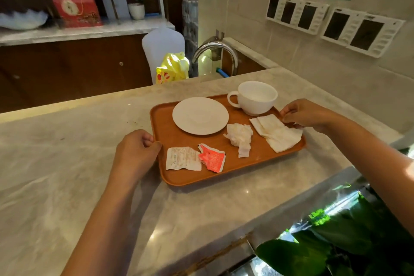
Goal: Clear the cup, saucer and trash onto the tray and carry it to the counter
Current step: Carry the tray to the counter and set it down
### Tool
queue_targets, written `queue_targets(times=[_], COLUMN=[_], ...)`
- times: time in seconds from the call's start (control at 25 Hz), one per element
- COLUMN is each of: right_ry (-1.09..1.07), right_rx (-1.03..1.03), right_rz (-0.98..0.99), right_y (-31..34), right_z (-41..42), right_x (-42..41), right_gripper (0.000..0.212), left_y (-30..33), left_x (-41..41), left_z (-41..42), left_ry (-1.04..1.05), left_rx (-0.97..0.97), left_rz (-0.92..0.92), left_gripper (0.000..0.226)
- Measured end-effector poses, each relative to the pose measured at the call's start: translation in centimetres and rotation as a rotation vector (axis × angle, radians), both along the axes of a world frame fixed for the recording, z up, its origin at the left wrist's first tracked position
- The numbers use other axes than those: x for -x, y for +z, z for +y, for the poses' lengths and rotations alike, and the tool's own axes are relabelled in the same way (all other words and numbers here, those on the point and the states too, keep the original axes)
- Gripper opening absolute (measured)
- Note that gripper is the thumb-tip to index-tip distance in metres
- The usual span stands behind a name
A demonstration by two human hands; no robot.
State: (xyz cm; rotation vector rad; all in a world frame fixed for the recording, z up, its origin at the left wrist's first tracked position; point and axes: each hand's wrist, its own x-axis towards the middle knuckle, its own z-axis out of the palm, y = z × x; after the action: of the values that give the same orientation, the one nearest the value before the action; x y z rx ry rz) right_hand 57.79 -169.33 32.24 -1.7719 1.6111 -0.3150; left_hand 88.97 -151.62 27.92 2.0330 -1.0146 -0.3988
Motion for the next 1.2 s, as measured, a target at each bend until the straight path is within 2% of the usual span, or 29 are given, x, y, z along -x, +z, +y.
queue_targets(times=[0.28,0.56,0.72,0.8,0.96,1.2], right_ry=[0.067,0.099,0.113,0.112,0.089,0.039], right_rx=[-0.016,-0.02,-0.015,-0.019,-0.008,-0.048], right_rz=[0.023,0.03,0.036,0.029,0.038,0.015], right_y=[-1.7,-2.4,-2.2,-2.0,-1.9,-1.5], right_z=[-6.1,-8.2,-8.4,-8.4,-8.4,-7.9], right_x=[-1.3,-2.3,-2.4,-2.5,-3.1,-2.9], right_gripper=[0.015,0.018,0.012,0.011,0.009,0.009], left_y=[-1.1,-1.3,-0.7,-0.5,0.1,0.3], left_x=[0.5,0.5,0.5,0.1,-1.1,-1.7], left_z=[-3.3,-4.1,-4.2,-4.3,-4.0,-3.9], left_ry=[0.034,0.02,0.024,0.025,-0.007,-0.003], left_rx=[-0.125,-0.173,-0.236,-0.253,-0.269,-0.287], left_rz=[-0.083,-0.16,-0.194,-0.131,0.111,0.22], left_gripper=[0.014,0.011,0.019,0.018,0.017,0.017])
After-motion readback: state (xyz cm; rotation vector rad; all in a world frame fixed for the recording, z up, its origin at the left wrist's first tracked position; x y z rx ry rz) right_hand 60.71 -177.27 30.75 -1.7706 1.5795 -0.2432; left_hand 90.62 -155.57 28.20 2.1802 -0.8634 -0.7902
